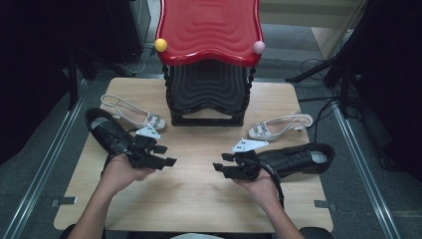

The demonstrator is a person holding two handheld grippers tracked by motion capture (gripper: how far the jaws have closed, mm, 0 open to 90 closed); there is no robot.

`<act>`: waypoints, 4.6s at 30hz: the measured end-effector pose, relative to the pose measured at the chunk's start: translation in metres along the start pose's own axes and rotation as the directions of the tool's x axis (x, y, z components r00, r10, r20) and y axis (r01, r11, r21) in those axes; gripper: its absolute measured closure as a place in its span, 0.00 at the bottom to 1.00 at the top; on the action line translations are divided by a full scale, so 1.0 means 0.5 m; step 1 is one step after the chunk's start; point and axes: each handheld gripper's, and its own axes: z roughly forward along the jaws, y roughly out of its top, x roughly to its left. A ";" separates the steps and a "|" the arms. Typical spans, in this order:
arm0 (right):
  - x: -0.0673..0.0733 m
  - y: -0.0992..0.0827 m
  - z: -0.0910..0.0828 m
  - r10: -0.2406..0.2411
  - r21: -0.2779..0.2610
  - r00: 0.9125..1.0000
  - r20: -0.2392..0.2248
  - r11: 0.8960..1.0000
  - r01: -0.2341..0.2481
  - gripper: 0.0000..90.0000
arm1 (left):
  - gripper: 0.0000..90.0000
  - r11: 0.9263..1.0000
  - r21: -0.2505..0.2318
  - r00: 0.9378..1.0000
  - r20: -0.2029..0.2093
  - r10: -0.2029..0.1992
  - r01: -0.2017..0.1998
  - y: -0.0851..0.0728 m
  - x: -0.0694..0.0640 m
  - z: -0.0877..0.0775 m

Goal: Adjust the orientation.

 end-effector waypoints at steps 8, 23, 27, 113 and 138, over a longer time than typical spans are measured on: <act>-0.012 0.004 0.002 0.027 0.042 1.000 -0.008 0.999 -0.027 0.46 | 0.42 0.999 0.021 0.999 -0.014 0.028 -0.028 -0.004 -0.004 -0.001; -0.015 -0.005 -0.002 0.021 0.032 1.000 -0.007 0.999 -0.021 0.45 | 0.46 1.000 0.007 0.998 -0.064 -0.009 0.010 0.004 0.024 -0.030; -0.002 -0.002 -0.005 0.006 0.030 1.000 -0.010 1.000 -0.005 0.46 | 0.46 0.999 0.011 0.995 -0.095 -0.033 0.035 -0.012 0.033 -0.047; 0.046 0.023 0.041 -0.103 0.053 0.995 -0.017 0.993 0.103 0.52 | 1.00 0.892 -0.192 0.889 -0.136 -0.437 0.409 -0.146 0.219 -0.154; 0.070 0.025 0.046 -0.032 0.016 0.997 -0.069 0.999 0.033 0.59 | 1.00 0.936 -0.141 0.935 -0.103 -0.339 0.323 -0.108 0.127 -0.084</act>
